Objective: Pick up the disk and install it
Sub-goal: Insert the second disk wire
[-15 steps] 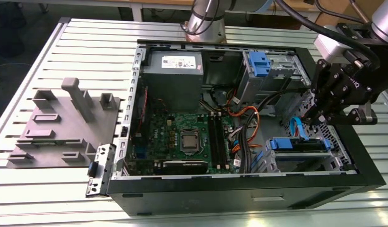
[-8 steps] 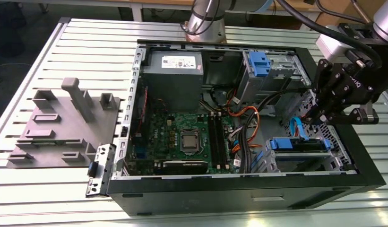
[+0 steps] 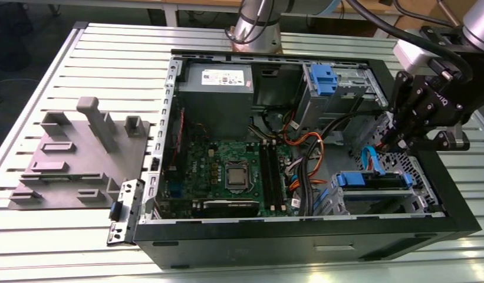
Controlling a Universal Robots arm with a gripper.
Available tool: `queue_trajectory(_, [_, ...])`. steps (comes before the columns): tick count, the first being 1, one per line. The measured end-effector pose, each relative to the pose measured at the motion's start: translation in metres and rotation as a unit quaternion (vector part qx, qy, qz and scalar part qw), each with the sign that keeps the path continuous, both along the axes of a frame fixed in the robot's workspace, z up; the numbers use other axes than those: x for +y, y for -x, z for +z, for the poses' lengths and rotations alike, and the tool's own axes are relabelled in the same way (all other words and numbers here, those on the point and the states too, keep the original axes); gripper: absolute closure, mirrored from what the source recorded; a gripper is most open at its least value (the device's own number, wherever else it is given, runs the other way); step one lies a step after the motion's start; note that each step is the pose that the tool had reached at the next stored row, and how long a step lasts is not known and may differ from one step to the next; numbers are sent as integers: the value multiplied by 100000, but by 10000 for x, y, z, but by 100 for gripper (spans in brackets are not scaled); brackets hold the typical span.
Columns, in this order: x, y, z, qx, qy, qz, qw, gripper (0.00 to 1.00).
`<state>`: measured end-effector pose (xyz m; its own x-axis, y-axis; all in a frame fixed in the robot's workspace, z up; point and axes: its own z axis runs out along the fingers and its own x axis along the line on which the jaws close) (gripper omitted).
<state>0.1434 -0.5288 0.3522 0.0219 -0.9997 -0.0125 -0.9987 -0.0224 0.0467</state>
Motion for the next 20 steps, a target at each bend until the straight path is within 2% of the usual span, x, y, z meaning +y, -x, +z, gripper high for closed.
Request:
queue_trajectory(6, [0,-2,0,0,-5,0,100000,76])
queue_trajectory(7, [0,-2,0,1,-3,-1,100000,70])
queue_trajectory(8, [0,-2,0,0,-4,-2,100000,70])
queue_trajectory(10, [0,-3,0,0,-4,-2,100000,58])
queue_trajectory(12, [0,-3,0,1,-5,-1,100000,58])
queue_trajectory(13, [0,-4,-1,0,-8,0,100000,51])
queue_trajectory(16, [6,-20,-6,0,-4,7,100000,51])
queue_trajectory(20, [36,-105,-26,14,-7,5,100000,51])
